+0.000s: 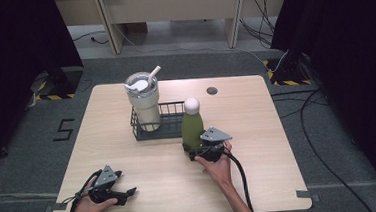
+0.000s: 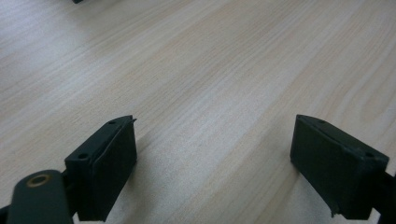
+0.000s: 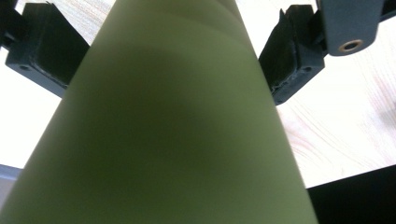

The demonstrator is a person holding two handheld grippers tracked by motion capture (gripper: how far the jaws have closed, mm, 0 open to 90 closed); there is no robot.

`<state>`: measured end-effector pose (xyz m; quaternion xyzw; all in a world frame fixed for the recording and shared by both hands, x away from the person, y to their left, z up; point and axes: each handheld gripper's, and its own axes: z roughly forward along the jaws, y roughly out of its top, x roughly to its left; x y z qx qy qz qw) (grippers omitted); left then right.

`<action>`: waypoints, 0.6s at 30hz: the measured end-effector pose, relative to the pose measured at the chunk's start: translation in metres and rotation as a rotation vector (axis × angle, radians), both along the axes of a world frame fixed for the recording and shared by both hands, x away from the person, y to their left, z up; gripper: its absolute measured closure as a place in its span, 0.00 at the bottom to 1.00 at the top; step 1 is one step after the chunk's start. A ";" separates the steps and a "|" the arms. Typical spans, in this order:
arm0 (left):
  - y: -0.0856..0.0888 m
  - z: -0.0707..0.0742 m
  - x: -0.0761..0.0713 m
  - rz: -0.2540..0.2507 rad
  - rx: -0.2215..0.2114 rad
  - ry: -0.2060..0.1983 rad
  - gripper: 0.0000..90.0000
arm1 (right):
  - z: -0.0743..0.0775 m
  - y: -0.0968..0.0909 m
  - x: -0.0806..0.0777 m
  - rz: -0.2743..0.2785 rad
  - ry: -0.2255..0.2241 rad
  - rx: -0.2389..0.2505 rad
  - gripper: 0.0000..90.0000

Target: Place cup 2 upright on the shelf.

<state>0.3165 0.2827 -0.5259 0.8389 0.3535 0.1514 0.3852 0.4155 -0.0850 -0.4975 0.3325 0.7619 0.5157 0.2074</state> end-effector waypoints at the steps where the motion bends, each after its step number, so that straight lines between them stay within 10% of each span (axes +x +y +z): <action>1: 0.000 0.000 0.000 0.000 0.000 0.000 0.15 | 0.000 0.000 0.000 0.000 0.000 0.000 0.18; 18: 0.000 0.000 0.000 0.000 0.000 0.000 0.15 | -0.010 0.003 0.008 0.022 -0.046 0.031 0.22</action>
